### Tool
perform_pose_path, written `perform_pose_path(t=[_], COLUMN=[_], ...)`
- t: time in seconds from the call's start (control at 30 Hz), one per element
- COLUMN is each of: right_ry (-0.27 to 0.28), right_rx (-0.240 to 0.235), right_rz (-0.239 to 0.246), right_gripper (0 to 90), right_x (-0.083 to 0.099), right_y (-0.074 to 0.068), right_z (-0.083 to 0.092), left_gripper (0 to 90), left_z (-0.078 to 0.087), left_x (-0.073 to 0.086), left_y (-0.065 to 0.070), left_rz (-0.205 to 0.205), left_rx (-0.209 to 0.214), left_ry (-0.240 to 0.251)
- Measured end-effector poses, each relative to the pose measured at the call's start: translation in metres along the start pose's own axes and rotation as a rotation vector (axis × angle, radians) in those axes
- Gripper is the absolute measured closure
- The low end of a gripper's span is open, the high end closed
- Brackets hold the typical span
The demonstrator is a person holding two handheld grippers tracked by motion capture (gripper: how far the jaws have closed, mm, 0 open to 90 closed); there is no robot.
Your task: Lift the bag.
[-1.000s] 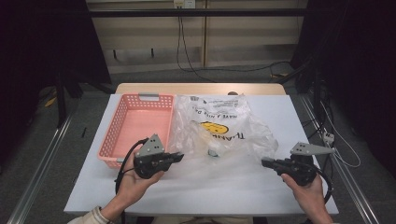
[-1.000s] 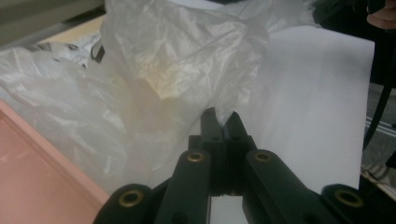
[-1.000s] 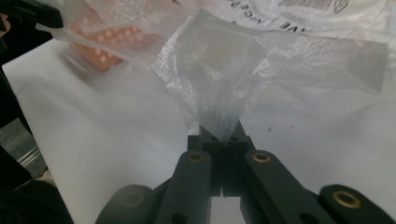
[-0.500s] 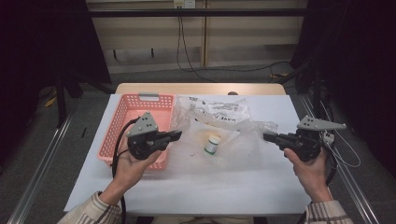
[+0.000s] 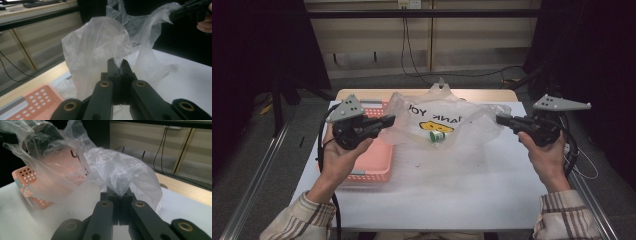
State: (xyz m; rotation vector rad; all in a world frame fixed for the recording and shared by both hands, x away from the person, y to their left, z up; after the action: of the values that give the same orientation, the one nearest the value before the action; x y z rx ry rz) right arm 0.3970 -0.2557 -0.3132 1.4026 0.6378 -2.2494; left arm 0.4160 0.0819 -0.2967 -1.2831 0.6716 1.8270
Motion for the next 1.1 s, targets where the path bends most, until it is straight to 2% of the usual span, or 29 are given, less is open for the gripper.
perform_pose_path(t=[0.13, 0.33, 0.57, 0.7, 0.77, 0.9, 1.0, 1.1], right_ry=[0.065, 0.101, 0.159, 0.211, 0.205, 0.198, 0.204, 0.207], right_rx=[0.011, 0.046, 0.056, 0.067, 0.084, 0.097, 0.098, 0.102], right_rz=[0.000, 0.024, 0.043, 0.026, 0.034, 0.048, 0.046, 0.039], right_gripper=[90.0, 90.0, 90.0, 90.0, 90.0, 90.0, 90.0, 90.0], right_x=[-0.024, -0.050, -0.081, -0.100, -0.107, -0.122, -0.133, -0.141], right_y=[0.004, 0.006, 0.003, 0.006, 0.007, 0.007, 0.007, 0.008], right_z=[0.002, 0.001, 0.007, 0.012, 0.010, 0.006, 0.004, 0.003], left_gripper=[90.0, 90.0, 90.0, 90.0, 90.0, 90.0, 90.0, 90.0], left_z=[0.005, 0.011, 0.022, 0.024, 0.026, 0.026, 0.030, 0.032], left_x=[-0.012, -0.034, -0.057, -0.067, -0.072, -0.083, -0.093, -0.099], left_y=[-0.012, -0.019, -0.035, -0.040, -0.043, -0.048, -0.053, -0.053], left_rz=[0.010, -0.002, 0.029, 0.017, 0.014, 0.015, 0.038, 0.034], left_rx=[-0.035, -0.077, -0.119, -0.138, -0.159, -0.159, -0.157, -0.161], left_ry=[0.043, 0.075, 0.142, 0.158, 0.164, 0.167, 0.203, 0.209])
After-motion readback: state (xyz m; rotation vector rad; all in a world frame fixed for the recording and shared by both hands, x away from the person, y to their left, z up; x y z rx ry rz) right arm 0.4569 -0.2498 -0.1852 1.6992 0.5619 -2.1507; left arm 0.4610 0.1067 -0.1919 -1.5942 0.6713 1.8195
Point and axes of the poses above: each handheld gripper's, and its own axes: z roughly backward along the jaws, x roughly out of its underside, y roughly to its right, the point moved 8 cm from there along -z, roughly forward along the jaws, and after that the axes turned 2 degrees about -z, right-handed, at the moved point
